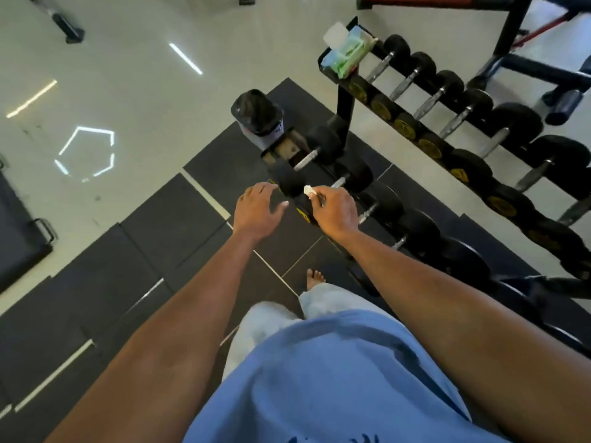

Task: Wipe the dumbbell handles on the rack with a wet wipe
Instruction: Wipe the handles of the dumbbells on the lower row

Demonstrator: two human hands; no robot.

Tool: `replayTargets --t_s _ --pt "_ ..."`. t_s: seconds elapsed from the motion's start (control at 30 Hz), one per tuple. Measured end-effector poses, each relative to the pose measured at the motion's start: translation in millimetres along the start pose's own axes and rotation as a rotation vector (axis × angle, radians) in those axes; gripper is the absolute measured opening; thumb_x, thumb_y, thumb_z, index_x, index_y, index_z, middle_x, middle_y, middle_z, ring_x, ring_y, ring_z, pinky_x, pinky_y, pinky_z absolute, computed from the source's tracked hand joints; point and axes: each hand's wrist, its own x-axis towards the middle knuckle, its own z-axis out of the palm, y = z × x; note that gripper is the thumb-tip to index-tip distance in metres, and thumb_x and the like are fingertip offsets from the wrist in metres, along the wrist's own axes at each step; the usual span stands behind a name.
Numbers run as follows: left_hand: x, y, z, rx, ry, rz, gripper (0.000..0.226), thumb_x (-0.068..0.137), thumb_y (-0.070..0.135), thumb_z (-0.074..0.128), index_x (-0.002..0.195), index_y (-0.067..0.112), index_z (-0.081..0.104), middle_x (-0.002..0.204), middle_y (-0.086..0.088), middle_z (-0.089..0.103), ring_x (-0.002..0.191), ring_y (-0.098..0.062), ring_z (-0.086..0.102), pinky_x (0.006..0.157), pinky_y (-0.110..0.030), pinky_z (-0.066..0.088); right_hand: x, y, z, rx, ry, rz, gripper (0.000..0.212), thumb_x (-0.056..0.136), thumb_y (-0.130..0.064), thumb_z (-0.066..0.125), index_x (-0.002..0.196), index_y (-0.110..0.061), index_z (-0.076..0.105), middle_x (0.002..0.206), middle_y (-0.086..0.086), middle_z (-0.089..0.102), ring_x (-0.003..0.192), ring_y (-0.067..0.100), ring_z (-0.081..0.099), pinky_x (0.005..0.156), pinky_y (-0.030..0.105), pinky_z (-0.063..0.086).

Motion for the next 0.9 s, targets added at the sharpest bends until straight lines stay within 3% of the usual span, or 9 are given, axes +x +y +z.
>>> replayTargets --t_s 0.27,0.5,0.6,0.8,0.9 --pt "190.3 -40.1 -9.3 0.041 -0.171 0.245 0.052 0.099 0.048 0.069 0.141 0.017 0.062 0.14 -0.004 0.063 0.131 -0.029 0.057 0.11 -0.046 0.045 131.6 -15.9 46.1 0.048 0.14 0.278 0.026 0.102 -0.036 0.064 0.123 -0.029 0.078 0.107 0.0 0.079 0.102 0.022 0.068 0.083 0.036 0.055" --pt "317.7 -64.2 16.6 0.055 -0.358 0.522 0.05 0.099 0.045 0.071 0.139 0.016 0.066 0.138 -0.006 0.065 0.127 -0.027 0.059 0.108 -0.043 0.047 191.3 -14.4 107.1 0.097 0.298 0.564 0.024 0.102 -0.034 0.066 0.12 -0.025 0.079 0.105 -0.001 0.078 0.099 0.021 0.066 0.08 0.029 0.043" --pt "348.8 -74.7 37.3 0.046 -0.431 0.61 0.052 0.098 0.043 0.072 0.139 0.012 0.067 0.138 -0.008 0.066 0.126 -0.029 0.061 0.106 -0.044 0.049 207.4 -13.5 131.8 0.113 0.36 0.647 0.022 0.101 -0.029 0.068 0.117 -0.02 0.08 0.106 0.0 0.079 0.1 0.024 0.068 0.082 0.033 0.049" --pt "385.5 -112.9 103.3 0.03 -0.534 0.63 0.05 0.101 0.045 0.069 0.142 0.017 0.064 0.143 -0.006 0.062 0.131 -0.027 0.056 0.109 -0.043 0.045 235.4 16.2 192.6 0.165 0.367 0.723 0.023 0.103 -0.028 0.066 0.121 -0.02 0.078 0.109 0.0 0.078 0.103 0.021 0.067 0.091 0.041 0.056" --pt "395.2 -144.9 146.8 -0.002 -0.579 0.576 0.053 0.1 0.05 0.068 0.144 0.021 0.062 0.146 -0.003 0.058 0.135 -0.027 0.054 0.11 -0.045 0.046 245.1 53.7 232.3 0.201 0.329 0.743 0.023 0.103 -0.031 0.066 0.122 -0.026 0.078 0.109 -0.005 0.078 0.102 0.019 0.068 0.088 0.039 0.057"
